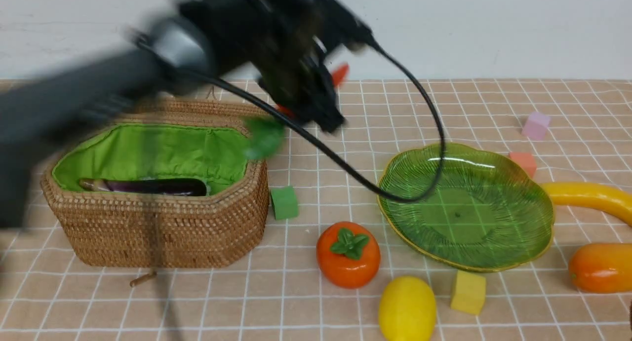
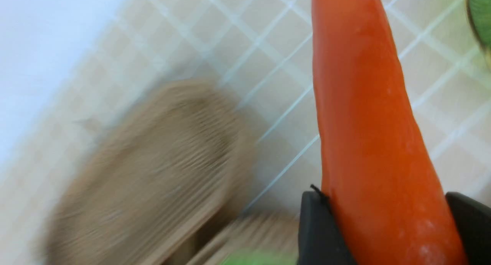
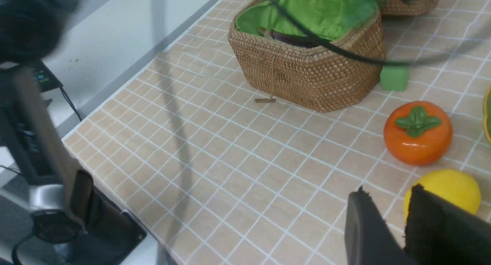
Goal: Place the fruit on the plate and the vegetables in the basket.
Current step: Use the left arm to grab a carrot and put it into the left basket, then grab a tomato with your left arm and place it on the plate on the right.
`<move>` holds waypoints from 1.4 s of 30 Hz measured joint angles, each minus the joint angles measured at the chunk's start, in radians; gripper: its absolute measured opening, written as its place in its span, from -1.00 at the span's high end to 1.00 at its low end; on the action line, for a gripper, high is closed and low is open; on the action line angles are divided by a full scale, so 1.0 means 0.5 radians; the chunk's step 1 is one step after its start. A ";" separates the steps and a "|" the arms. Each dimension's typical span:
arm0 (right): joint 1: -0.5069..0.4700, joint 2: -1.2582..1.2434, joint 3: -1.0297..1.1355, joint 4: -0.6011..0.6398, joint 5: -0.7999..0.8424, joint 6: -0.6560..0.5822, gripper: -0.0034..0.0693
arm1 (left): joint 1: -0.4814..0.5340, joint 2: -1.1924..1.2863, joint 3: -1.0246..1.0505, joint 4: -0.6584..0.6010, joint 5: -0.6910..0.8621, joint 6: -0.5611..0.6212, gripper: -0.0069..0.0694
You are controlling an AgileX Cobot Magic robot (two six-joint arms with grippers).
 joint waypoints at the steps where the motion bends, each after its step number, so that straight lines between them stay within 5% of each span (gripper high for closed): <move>1: 0.000 0.000 0.000 0.000 0.000 -0.028 0.38 | 0.046 -0.073 0.064 -0.020 0.036 0.092 -0.17; 11: 0.000 0.000 0.000 -0.013 -0.021 -0.160 0.36 | 0.692 -0.495 0.784 -0.324 -0.058 1.283 -0.17; 15: 0.000 0.000 0.000 -0.013 -0.030 -0.160 0.36 | 0.767 -0.448 0.837 -0.336 -0.185 1.364 -0.21; 20: 0.000 0.000 0.000 -0.013 -0.030 -0.160 0.35 | 0.769 -0.429 0.839 -0.358 -0.317 1.213 -0.79; 23: 0.000 0.000 0.000 -0.024 -0.030 -0.160 0.35 | 0.738 -0.461 0.840 -0.398 -0.266 1.020 -0.90; 27: 0.000 0.000 0.000 -0.075 -0.043 -0.158 0.34 | 0.575 -0.569 0.840 -0.553 -0.241 0.770 -0.63; 33: 0.000 0.000 0.000 -0.124 -0.072 -0.146 0.34 | 0.016 -0.577 0.843 -0.820 -0.130 0.695 0.04; 37: 0.000 0.000 0.000 -0.178 -0.015 -0.085 0.33 | -0.377 -0.444 0.928 -0.729 -0.136 0.692 0.02; 42: 0.000 0.000 0.000 -0.252 0.101 -0.015 0.32 | -0.567 -0.282 1.062 -0.455 -0.318 0.648 -0.38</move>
